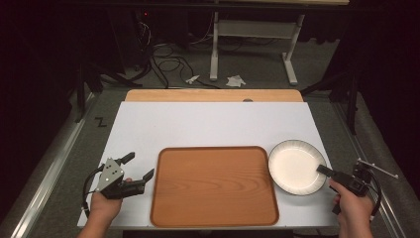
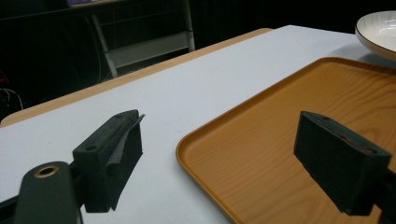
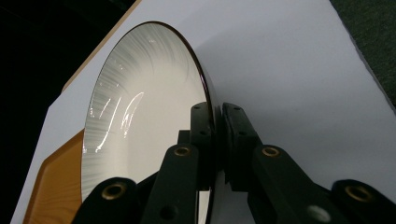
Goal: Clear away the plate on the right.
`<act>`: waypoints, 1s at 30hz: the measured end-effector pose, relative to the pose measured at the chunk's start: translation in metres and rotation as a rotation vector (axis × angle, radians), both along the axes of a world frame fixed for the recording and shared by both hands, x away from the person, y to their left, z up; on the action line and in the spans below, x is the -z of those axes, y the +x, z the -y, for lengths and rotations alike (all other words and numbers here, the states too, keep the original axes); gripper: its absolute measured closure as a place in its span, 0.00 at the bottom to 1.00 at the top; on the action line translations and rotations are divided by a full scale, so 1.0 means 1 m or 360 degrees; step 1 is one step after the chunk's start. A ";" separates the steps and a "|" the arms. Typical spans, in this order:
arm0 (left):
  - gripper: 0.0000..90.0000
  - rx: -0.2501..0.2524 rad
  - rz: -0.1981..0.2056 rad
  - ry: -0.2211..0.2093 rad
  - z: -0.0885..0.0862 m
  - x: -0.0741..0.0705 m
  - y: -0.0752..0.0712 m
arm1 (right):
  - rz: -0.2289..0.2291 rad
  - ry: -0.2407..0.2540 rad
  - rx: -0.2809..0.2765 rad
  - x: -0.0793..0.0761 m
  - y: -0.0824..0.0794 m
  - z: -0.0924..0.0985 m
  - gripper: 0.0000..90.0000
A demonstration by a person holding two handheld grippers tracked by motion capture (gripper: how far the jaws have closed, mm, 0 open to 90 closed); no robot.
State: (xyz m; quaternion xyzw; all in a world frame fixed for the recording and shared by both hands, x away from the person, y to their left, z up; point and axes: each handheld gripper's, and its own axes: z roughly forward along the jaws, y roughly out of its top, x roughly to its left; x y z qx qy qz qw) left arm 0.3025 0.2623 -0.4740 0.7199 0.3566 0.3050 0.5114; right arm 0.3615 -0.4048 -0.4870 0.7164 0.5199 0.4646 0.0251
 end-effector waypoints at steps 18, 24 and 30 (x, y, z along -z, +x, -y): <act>0.18 -0.0014 -0.0009 -0.0028 -0.002 0.001 0.000 | 0.0094 0.0046 -0.0191 -0.025 0.009 -0.037 0.95; 0.18 -0.0019 -0.0012 -0.0038 -0.004 0.001 0.001 | 0.0114 0.0052 -0.0221 -0.036 0.020 -0.054 0.94; 0.18 -0.0021 -0.0006 -0.0043 -0.005 0.000 0.000 | 0.0146 0.0064 -0.0287 -0.040 0.029 -0.073 0.95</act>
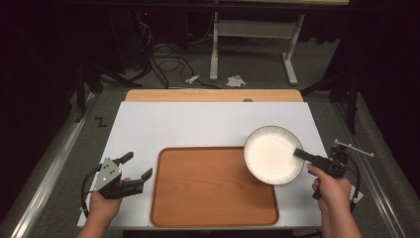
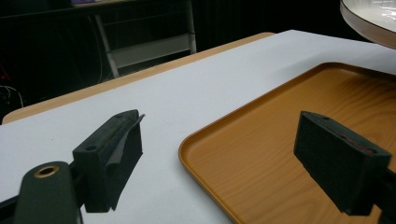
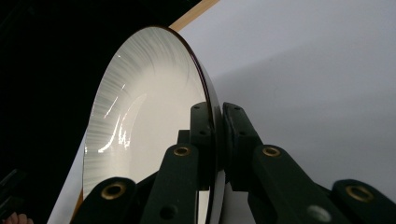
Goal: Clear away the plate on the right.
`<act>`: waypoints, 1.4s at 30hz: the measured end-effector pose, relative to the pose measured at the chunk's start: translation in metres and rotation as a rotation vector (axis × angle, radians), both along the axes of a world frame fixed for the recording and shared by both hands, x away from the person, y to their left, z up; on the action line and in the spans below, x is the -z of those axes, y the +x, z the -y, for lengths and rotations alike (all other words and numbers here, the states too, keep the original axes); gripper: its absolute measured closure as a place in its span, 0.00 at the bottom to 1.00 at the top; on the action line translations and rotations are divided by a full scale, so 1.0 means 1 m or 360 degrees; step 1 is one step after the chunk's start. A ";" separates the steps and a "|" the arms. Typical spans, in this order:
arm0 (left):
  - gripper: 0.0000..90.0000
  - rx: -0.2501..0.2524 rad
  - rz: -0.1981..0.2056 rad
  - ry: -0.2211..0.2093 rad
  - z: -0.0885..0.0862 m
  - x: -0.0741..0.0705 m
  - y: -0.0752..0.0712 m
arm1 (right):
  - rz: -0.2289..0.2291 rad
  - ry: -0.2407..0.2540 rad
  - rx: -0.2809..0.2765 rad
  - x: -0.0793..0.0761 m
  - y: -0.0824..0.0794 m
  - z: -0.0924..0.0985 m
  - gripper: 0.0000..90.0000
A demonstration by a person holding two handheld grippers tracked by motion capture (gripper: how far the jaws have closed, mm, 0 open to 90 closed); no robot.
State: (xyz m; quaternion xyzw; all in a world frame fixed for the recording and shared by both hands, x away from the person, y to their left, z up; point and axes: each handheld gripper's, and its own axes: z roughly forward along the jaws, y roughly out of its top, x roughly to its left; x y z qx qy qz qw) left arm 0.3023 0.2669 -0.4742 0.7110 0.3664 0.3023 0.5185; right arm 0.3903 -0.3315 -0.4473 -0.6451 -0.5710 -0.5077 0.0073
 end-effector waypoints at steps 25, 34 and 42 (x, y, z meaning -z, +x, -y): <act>0.18 0.0004 -0.0015 -0.0009 0.001 0.001 0.002 | 0.0002 0.0014 -0.0269 0.008 0.013 -0.070 0.94; 0.18 0.0030 -0.0013 -0.0016 0.000 0.000 0.001 | -0.0035 -0.0054 -0.0372 0.016 0.009 -0.096 0.94; 0.18 0.0034 -0.0001 -0.0024 0.000 -0.001 0.000 | -0.0044 -0.0066 -0.0448 0.019 0.006 -0.114 0.94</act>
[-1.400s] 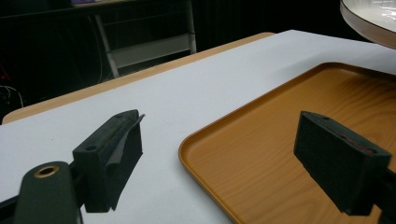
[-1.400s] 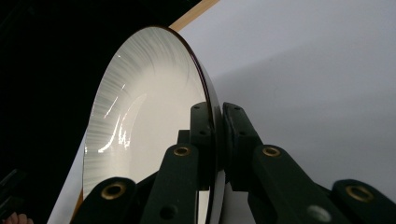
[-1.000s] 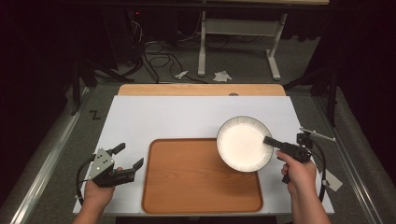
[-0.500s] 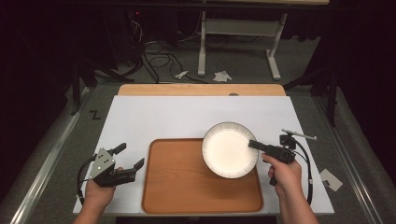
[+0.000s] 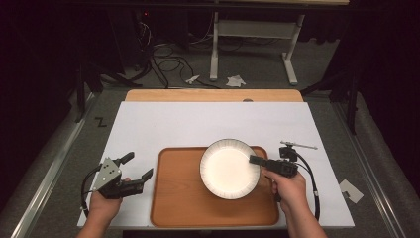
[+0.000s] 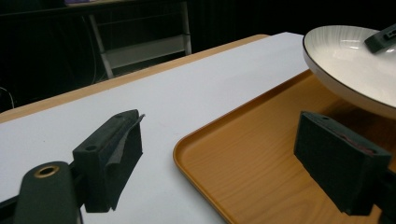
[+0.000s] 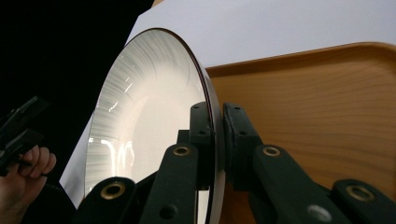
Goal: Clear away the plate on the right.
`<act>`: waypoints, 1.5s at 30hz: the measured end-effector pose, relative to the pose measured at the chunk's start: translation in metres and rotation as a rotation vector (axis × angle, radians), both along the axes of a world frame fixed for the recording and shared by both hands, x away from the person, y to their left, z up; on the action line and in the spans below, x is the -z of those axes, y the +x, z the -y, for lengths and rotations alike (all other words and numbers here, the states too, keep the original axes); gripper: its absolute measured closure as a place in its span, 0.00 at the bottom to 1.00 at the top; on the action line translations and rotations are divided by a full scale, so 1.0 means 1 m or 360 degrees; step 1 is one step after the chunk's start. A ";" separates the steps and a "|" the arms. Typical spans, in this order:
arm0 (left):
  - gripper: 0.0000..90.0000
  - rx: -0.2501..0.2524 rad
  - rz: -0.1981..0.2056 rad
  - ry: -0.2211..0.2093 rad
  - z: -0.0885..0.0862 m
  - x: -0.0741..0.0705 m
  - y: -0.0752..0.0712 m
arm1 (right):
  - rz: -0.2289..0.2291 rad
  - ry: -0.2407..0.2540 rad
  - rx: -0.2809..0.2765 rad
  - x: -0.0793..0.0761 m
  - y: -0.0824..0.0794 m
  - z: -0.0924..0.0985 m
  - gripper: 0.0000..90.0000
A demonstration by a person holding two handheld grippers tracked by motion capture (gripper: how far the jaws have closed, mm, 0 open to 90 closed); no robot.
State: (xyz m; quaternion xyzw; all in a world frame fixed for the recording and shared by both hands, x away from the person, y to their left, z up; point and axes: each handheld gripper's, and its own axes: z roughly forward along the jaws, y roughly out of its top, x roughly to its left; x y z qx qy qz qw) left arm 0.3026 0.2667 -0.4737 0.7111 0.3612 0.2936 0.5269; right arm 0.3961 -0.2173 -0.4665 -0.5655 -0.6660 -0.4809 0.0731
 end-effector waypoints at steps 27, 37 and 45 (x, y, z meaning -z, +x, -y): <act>0.18 0.0005 0.0009 -0.0005 0.000 -0.001 -0.001 | -0.0014 -0.0152 -0.0123 0.011 -0.004 -0.032 0.94; 0.18 0.0006 0.0004 -0.0005 0.000 -0.001 0.000 | -0.0023 -0.0186 -0.0153 0.013 -0.004 -0.038 0.94; 0.18 0.0006 0.0005 -0.0006 0.000 -0.001 0.000 | -0.0027 -0.0235 -0.0147 0.015 -0.004 -0.039 0.94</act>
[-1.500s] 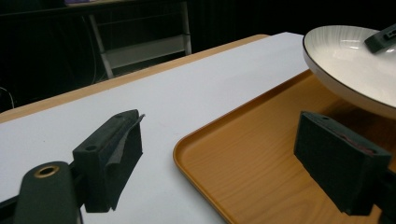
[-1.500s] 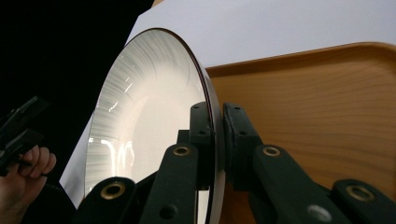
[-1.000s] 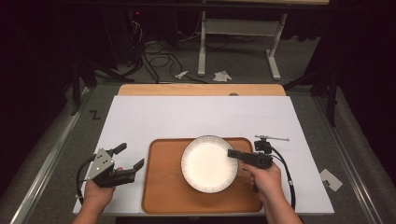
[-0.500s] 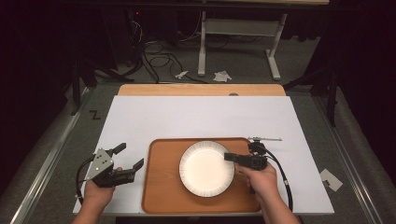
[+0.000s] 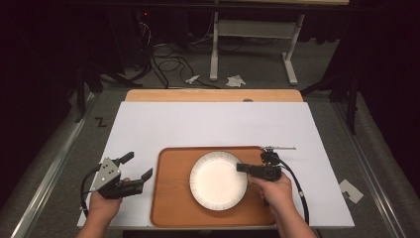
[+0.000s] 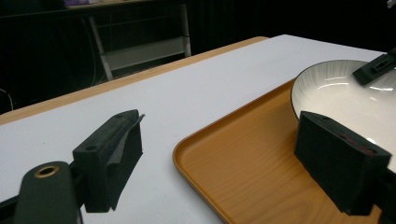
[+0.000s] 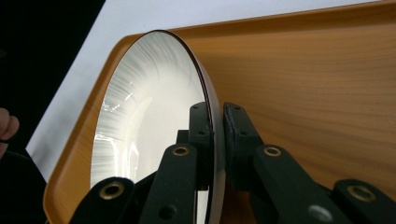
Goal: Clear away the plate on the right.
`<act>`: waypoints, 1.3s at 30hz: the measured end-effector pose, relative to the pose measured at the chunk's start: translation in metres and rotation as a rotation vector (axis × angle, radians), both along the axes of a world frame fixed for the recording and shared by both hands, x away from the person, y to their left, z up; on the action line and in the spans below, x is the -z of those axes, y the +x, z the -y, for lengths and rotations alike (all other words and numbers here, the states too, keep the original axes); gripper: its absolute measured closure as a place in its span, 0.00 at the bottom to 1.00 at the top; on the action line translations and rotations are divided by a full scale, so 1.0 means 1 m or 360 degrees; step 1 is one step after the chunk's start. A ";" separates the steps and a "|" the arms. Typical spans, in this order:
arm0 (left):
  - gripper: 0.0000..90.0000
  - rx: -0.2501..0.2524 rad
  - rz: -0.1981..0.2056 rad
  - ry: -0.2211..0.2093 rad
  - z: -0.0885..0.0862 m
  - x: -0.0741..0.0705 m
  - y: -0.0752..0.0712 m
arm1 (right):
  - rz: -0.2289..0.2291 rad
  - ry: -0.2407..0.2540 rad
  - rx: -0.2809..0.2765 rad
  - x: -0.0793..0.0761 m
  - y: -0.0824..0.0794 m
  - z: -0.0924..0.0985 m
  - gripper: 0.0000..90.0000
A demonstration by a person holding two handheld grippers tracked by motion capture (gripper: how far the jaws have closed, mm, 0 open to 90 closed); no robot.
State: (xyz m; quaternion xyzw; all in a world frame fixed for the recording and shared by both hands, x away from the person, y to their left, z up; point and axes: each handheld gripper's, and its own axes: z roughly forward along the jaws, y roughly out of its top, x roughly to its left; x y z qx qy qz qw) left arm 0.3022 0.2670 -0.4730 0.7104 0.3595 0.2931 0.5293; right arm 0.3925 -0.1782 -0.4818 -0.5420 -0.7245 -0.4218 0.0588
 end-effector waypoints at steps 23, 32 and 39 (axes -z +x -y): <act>0.18 0.0001 -0.0002 0.0005 0.001 0.000 0.000 | -0.0037 -0.0079 -0.0027 0.007 0.003 0.001 0.90; 0.18 0.0008 -0.0003 0.0007 0.001 0.000 0.000 | -0.0040 -0.0130 -0.0064 0.010 0.004 0.000 0.81; 0.18 0.0011 -0.0003 0.0006 0.001 0.000 0.000 | -0.0042 -0.0177 -0.0080 0.012 0.003 -0.002 0.76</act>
